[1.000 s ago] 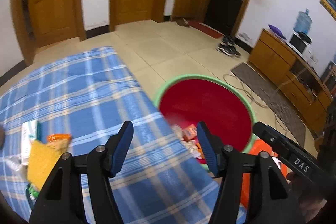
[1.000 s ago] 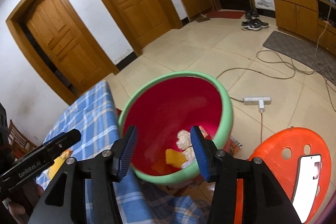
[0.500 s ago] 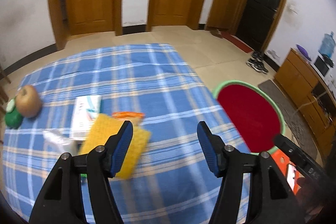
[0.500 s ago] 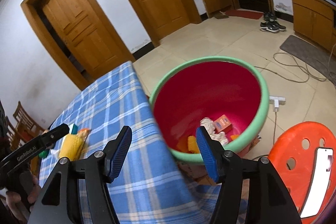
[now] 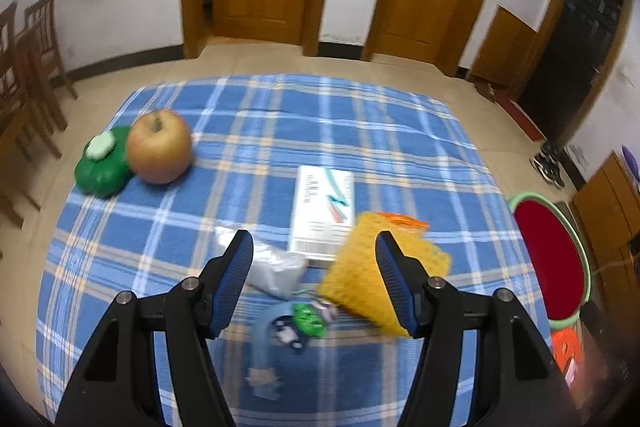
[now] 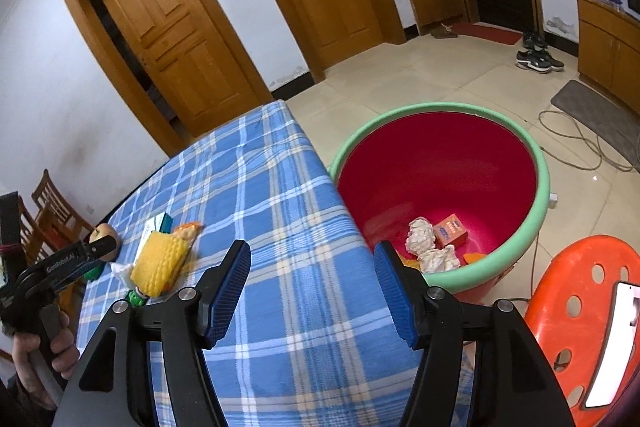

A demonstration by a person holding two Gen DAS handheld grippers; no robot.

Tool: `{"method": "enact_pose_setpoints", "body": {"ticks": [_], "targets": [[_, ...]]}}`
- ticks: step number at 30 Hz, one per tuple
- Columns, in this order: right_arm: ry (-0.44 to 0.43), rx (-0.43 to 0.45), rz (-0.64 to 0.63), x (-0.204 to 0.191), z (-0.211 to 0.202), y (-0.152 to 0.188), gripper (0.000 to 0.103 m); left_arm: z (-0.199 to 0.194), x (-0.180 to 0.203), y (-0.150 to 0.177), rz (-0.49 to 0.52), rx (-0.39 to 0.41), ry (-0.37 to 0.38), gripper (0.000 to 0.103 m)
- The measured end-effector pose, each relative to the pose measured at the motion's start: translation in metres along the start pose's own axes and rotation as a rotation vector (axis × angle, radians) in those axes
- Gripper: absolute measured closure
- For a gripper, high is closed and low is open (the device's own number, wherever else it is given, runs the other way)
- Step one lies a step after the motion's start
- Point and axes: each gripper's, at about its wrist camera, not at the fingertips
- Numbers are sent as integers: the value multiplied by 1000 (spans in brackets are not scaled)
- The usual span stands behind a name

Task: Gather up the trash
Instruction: 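Move both open grippers back over the table, then grasp the white plastic bag with the left gripper while the right grasps the yellow mesh sponge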

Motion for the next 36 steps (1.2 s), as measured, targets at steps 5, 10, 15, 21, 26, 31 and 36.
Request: {"method": "enact_pose_setpoints", "body": {"ticks": [5, 10, 15, 21, 26, 31, 36], "targets": [[4, -1, -13, -7, -2, 1, 37, 9, -20, 2, -58, -14, -23, 40], [6, -2, -18, -16, -9, 2, 37, 21, -28, 11, -44, -58, -15, 34], [9, 4, -46, -28, -17, 7, 37, 32, -27, 19, -3, -61, -12, 32], [0, 8, -72, -39, -24, 12, 37, 48, -34, 20, -21, -84, -16, 32], [-11, 0, -92, -48, -22, 13, 37, 48, -47, 23, -60, -94, -22, 32], [-32, -24, -114, -59, -11, 12, 37, 41, -59, 26, -52, -98, -51, 32], [-59, -57, -129, -70, 4, 13, 37, 33, -75, 28, -66, -92, -86, 32]]}}
Point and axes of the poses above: each gripper's, at about its wrist camera, not at the fingertips, and z roughly the way its jaws point, x to its right, y to its underside, and after that the axes turned 2 degrees about -z, right-handed
